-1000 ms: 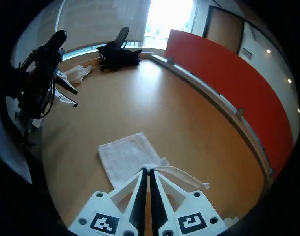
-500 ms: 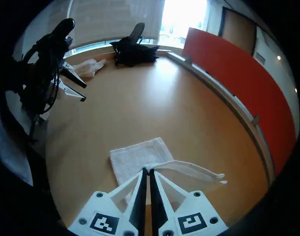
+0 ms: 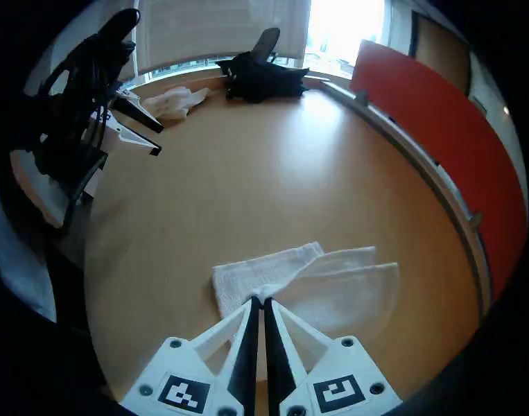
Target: Fold towel
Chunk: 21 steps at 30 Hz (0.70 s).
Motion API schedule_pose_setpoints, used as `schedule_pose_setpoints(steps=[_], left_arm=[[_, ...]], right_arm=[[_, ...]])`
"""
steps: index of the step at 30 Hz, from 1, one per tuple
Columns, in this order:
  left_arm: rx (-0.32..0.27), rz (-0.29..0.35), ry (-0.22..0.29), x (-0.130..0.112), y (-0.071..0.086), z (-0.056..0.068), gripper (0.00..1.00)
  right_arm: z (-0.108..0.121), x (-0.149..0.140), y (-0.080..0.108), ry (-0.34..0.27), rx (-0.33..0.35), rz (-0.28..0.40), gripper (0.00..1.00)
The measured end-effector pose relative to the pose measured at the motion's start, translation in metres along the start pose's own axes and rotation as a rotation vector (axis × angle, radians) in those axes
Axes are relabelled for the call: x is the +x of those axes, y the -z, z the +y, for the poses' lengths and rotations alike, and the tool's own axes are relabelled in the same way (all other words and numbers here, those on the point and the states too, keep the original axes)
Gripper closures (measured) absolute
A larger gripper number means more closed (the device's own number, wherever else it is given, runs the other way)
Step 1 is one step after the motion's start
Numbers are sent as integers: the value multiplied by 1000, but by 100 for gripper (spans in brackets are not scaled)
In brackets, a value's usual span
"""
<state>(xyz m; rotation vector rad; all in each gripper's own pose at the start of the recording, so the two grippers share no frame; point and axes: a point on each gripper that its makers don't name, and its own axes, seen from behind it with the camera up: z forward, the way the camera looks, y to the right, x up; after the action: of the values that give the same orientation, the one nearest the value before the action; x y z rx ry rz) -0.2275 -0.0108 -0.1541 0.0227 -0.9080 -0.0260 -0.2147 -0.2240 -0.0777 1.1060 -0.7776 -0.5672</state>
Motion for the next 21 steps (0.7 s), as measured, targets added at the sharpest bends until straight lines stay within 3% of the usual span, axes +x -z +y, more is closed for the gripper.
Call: schedule_pose_setpoints(steps=[7,8,21], left_arm=[[7,-3,4,-3,1,-4,9],[7,-3,4,-3,1,-4,9],[1,2,-2,-2,2,0,9]], right_arm=[[3,-9,-1,-27,-13,-27,30],[3,-10,-1,-32,-15,-27,27],[7,-22,9,-67,-39,-28,25]])
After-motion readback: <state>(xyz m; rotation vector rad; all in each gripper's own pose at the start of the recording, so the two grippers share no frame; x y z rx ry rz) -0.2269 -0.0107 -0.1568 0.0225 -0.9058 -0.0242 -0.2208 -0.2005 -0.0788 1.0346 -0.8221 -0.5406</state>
